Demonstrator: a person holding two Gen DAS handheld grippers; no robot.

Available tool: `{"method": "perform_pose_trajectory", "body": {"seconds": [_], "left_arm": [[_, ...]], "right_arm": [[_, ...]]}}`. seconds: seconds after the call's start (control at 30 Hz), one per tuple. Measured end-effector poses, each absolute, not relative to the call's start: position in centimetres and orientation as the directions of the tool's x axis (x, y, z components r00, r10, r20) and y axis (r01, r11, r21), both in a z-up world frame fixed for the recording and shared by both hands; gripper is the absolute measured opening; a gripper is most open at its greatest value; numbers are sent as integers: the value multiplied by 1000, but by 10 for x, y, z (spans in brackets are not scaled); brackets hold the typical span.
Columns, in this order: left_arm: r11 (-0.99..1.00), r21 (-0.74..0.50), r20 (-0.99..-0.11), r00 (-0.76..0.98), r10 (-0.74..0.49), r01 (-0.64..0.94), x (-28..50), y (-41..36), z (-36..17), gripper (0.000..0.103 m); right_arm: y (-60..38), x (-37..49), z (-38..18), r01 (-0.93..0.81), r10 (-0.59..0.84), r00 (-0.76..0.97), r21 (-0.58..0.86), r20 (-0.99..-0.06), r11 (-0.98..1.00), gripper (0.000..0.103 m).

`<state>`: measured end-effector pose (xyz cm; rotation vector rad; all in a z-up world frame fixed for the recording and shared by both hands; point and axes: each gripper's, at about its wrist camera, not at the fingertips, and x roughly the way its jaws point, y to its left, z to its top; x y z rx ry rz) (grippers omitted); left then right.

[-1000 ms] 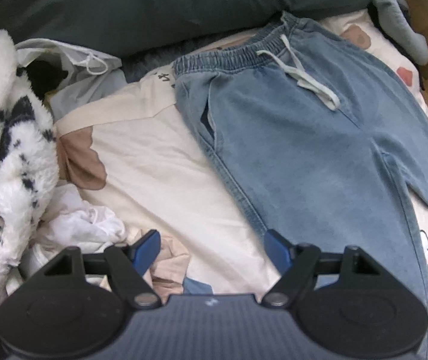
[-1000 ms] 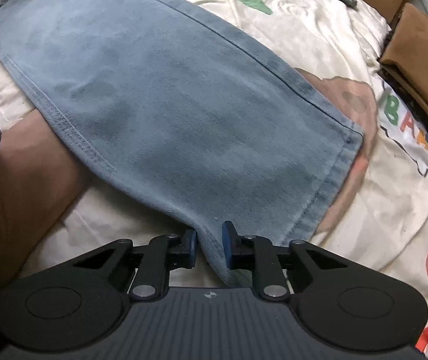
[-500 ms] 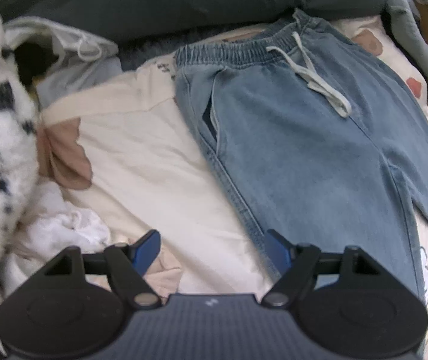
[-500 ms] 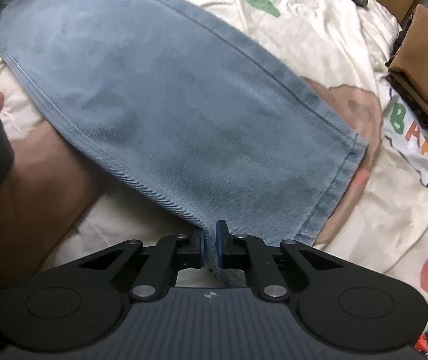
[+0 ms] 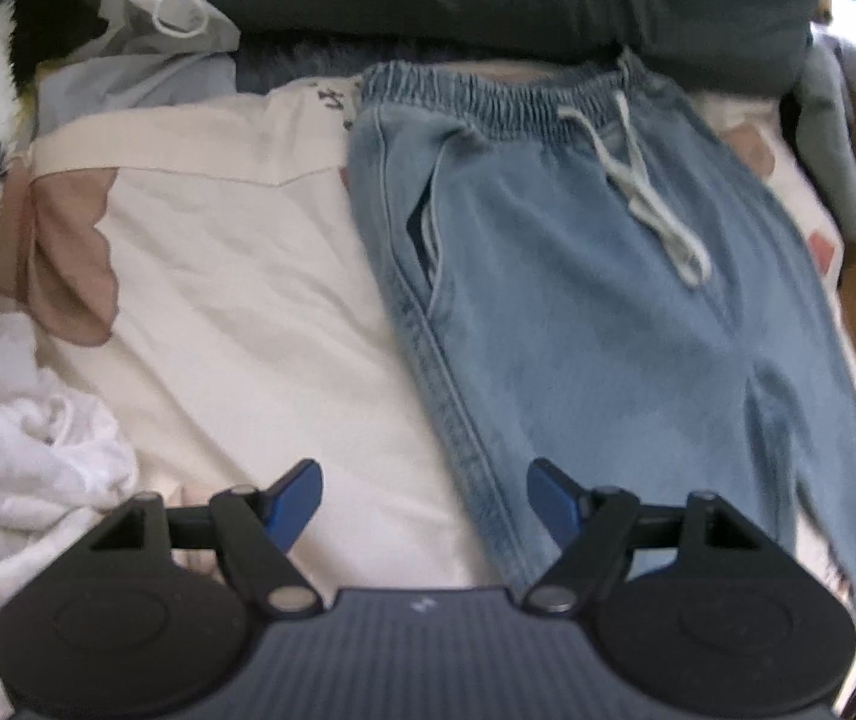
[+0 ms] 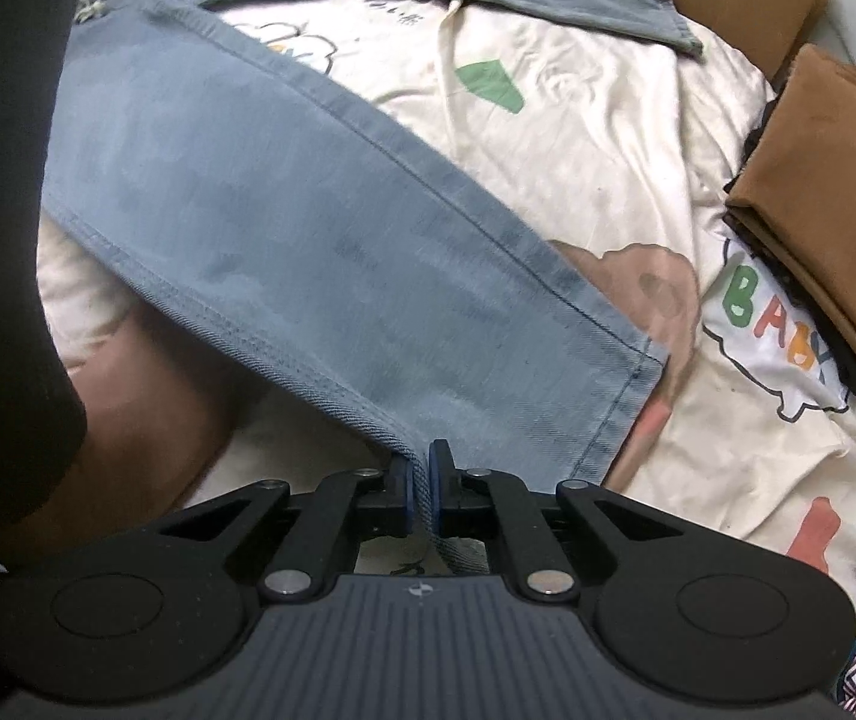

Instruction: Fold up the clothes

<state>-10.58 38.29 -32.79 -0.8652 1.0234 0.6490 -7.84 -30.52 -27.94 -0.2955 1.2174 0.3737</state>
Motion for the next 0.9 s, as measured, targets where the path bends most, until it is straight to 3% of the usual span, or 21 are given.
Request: {"method": "perform_pose_trajectory", "body": {"seconds": [0.13, 0.4, 0.47, 0.53, 0.8, 0.9], "left_arm": [[484, -352, -901, 430, 58, -801, -109, 392, -334, 67], [428, -429, -871, 490, 38, -795, -101, 400, -349, 60], [409, -446, -866, 499, 27, -796, -98, 402, -355, 52], [383, -465, -861, 508, 13, -798, -96, 404, -361, 34], [326, -502, -848, 531, 0, -801, -92, 400, -379, 33], [312, -526, -835, 550, -11, -791, -89, 400, -385, 25]], "right_arm": [[-306, -76, -279, -420, 117, 272, -9, -955, 907, 2], [-306, -73, -274, -418, 103, 256, -14, -961, 908, 2], [-306, -73, -272, -426, 105, 255, -15, -961, 905, 2], [-306, -72, -270, -428, 103, 252, -15, -962, 904, 2], [-306, -68, -263, -433, 89, 252, -30, -964, 901, 2], [-306, -65, -261, -431, 85, 253, -33, -964, 902, 2]]}}
